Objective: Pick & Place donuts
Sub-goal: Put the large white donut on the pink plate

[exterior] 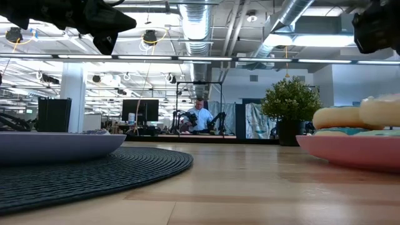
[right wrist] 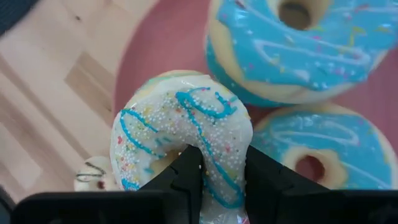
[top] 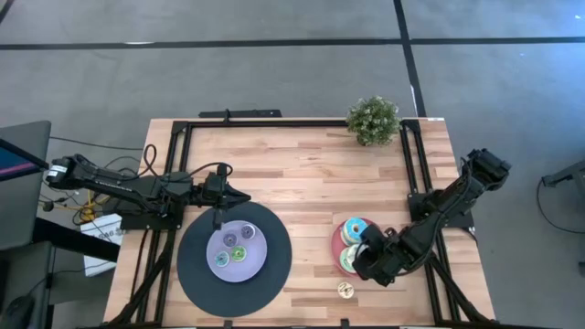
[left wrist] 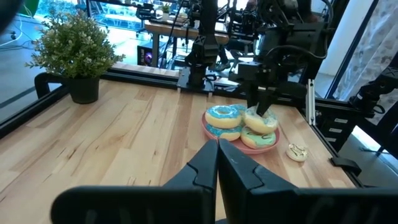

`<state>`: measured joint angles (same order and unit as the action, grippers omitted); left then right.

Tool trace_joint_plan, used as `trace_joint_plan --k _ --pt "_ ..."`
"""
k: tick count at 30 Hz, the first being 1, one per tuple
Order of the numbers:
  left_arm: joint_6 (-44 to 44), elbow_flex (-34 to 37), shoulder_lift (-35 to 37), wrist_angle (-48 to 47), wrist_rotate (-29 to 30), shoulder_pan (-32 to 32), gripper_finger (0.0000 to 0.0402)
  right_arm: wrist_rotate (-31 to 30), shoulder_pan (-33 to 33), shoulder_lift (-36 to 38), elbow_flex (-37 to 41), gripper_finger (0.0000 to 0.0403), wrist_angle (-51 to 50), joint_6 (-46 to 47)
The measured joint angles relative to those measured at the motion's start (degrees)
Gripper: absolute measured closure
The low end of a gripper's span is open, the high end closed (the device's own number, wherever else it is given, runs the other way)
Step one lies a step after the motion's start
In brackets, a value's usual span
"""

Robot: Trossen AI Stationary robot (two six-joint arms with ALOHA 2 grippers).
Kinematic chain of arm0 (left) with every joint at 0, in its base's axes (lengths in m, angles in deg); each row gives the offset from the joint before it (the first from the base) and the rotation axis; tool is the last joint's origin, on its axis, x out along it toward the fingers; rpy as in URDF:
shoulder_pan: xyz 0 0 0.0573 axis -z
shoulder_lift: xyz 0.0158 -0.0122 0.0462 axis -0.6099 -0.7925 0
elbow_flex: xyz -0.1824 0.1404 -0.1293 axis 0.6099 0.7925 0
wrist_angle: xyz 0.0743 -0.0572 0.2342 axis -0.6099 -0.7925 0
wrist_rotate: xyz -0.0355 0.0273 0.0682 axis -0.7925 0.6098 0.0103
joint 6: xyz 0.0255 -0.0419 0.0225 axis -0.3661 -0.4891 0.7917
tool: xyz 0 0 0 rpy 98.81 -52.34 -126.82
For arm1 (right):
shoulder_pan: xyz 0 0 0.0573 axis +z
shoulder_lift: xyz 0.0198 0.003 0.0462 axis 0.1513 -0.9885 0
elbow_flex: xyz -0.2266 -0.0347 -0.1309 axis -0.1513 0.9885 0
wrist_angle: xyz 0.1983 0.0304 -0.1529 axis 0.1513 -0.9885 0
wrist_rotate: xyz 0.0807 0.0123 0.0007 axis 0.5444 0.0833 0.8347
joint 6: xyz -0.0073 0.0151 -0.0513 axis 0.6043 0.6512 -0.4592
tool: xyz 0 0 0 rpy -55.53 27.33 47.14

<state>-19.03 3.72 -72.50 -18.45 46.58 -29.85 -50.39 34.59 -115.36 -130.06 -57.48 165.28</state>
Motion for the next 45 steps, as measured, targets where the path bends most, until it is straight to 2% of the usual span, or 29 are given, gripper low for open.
trace_joint_plan --k 7,12,22,26,31,40,45 --pt "-0.02 0.00 0.00 0.00 -0.13 0.01 0.0397 -4.33 -0.18 0.00 0.00 0.0321 0.32 -1.68" --pt "0.00 0.00 0.00 0.00 -0.13 0.00 0.0397 -4.04 -0.31 0.00 0.00 0.0311 0.30 -1.68" --pt "0.00 0.00 0.00 0.00 -0.13 0.01 0.0397 -3.75 -0.31 0.00 0.00 0.0241 0.99 -1.68" --pt "0.00 0.00 0.00 0.00 -0.13 0.00 0.0397 -1.22 -0.31 0.01 0.00 0.0213 1.06 -1.68" --pt "-0.02 0.00 0.00 0.00 -0.13 0.00 0.0397 -0.82 -0.31 0.02 -0.01 0.0190 1.13 -1.68" --pt "-0.07 0.00 0.00 0.02 -0.13 0.00 0.0397 0.21 -0.33 1.09 -0.21 0.0187 0.83 -1.51" --pt "-0.12 0.00 0.00 0.07 -0.14 0.00 0.0397 -1.13 -0.33 4.14 -1.39 0.0191 -2.95 -1.23"
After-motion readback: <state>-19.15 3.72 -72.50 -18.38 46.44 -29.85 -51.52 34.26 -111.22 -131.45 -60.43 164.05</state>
